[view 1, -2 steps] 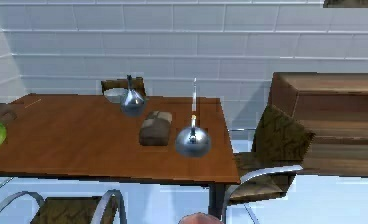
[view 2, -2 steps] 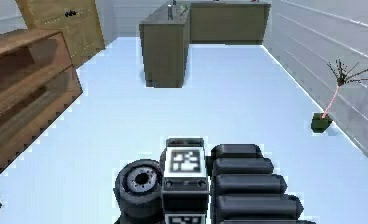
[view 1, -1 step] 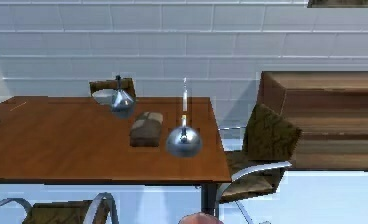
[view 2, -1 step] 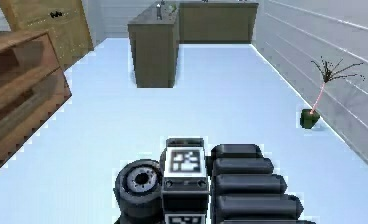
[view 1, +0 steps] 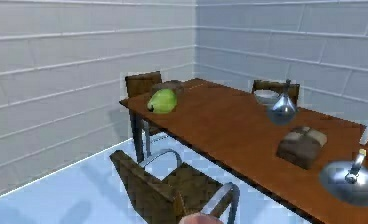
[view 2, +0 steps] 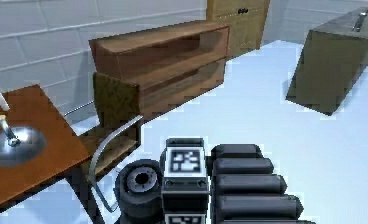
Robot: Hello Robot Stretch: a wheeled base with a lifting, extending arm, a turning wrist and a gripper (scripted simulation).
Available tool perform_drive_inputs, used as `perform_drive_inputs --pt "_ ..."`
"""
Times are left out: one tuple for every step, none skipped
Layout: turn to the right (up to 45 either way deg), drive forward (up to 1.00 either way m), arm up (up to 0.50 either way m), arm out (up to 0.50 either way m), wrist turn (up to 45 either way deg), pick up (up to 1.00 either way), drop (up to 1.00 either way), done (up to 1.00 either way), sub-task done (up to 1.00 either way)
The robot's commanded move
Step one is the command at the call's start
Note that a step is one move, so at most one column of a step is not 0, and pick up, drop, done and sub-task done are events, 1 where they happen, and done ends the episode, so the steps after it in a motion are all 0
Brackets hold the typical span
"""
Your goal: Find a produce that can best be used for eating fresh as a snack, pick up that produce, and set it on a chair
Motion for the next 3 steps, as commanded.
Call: perform_drive_inputs --pt "-45.0 0.0 0.0 0.0 0.0 0.0 0.0 0.0 0.0" --pt "-33.0 0.0 0.0 0.0 0.0 0.0 0.0 0.0 0.0" --pt "0.0 0.0 0.0 0.48 0.0 0.0 0.0 0.0 0.0"
